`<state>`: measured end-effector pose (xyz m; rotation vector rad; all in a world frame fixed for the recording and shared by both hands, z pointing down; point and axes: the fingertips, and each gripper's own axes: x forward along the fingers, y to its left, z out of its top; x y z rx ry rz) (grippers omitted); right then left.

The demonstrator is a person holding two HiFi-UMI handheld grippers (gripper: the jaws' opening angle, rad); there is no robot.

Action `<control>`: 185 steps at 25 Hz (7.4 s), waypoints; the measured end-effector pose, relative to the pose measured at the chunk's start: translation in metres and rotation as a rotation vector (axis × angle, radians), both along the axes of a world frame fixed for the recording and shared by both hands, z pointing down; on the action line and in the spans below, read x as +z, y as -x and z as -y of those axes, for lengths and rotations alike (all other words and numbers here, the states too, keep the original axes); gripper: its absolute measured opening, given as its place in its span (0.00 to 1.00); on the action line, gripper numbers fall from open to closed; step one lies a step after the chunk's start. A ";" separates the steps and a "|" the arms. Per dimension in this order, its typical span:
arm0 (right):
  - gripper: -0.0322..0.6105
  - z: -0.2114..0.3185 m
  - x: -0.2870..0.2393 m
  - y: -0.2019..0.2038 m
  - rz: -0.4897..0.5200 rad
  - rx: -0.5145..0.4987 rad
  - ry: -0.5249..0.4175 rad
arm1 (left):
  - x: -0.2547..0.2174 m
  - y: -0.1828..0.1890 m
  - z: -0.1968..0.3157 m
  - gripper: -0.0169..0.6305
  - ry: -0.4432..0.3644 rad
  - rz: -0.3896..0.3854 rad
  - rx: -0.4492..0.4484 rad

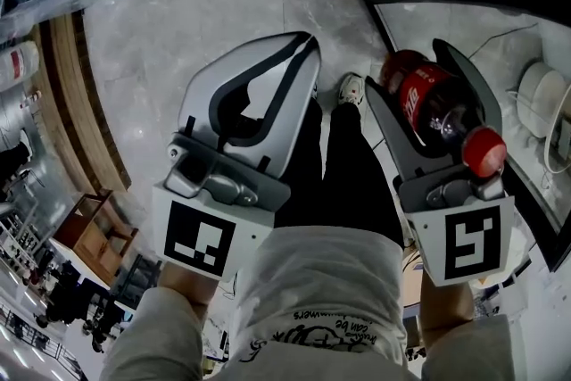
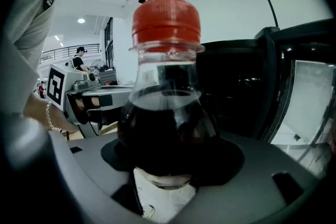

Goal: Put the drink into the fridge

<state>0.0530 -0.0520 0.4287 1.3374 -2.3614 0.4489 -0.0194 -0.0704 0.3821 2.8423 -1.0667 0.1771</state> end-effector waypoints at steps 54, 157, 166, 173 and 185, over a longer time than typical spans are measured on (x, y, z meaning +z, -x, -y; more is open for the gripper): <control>0.53 0.110 0.085 0.003 -0.081 -0.002 -0.024 | 0.074 -0.013 0.095 0.06 -0.024 0.029 -0.030; 0.65 0.285 0.183 -0.037 -0.029 0.121 -0.025 | 0.150 -0.057 0.233 0.06 -0.049 0.147 -0.036; 0.67 0.272 0.181 -0.043 -0.005 0.155 -0.022 | 0.152 -0.053 0.222 0.06 -0.037 0.148 -0.045; 0.68 0.258 0.181 -0.051 -0.006 0.177 -0.017 | 0.150 -0.053 0.214 0.06 -0.028 0.142 -0.059; 0.58 0.221 0.174 -0.060 0.008 0.213 -0.010 | 0.137 -0.057 0.197 0.06 -0.018 0.114 -0.075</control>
